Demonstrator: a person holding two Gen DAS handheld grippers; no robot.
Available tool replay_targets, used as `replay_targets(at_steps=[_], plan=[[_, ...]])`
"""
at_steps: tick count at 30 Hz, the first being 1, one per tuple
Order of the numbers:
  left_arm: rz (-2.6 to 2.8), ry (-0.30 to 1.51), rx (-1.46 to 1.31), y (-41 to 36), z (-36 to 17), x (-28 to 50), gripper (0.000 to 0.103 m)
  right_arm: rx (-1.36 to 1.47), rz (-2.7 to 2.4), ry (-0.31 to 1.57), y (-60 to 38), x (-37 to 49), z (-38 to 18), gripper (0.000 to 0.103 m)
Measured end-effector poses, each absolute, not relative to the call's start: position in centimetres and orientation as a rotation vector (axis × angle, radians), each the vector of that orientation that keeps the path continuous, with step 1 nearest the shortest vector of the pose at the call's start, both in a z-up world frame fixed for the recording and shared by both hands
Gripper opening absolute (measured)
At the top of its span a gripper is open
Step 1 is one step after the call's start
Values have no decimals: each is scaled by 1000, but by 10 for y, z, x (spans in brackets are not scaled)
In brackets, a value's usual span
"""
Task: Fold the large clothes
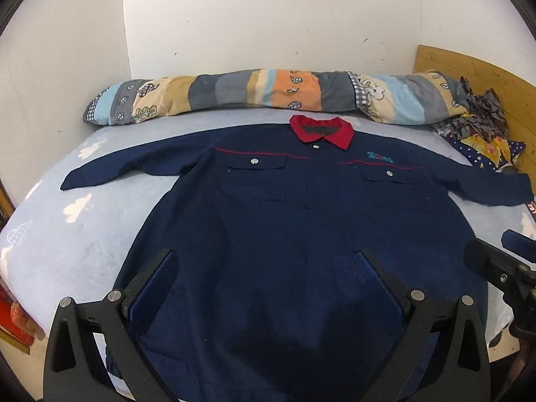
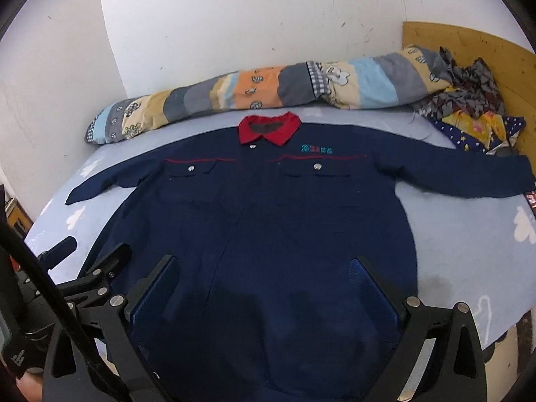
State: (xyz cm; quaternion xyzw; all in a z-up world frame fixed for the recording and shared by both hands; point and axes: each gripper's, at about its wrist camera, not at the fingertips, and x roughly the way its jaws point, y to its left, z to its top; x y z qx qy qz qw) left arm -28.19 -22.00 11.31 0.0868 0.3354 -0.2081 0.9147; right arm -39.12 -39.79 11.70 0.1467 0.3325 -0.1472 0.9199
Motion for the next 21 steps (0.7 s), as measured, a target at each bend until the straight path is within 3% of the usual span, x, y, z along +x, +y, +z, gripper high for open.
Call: replay_targets(at_steps=[21], plan=[[-389,750,214,-222,104,-270,103,307,-220,719,-407,-378,96,102]])
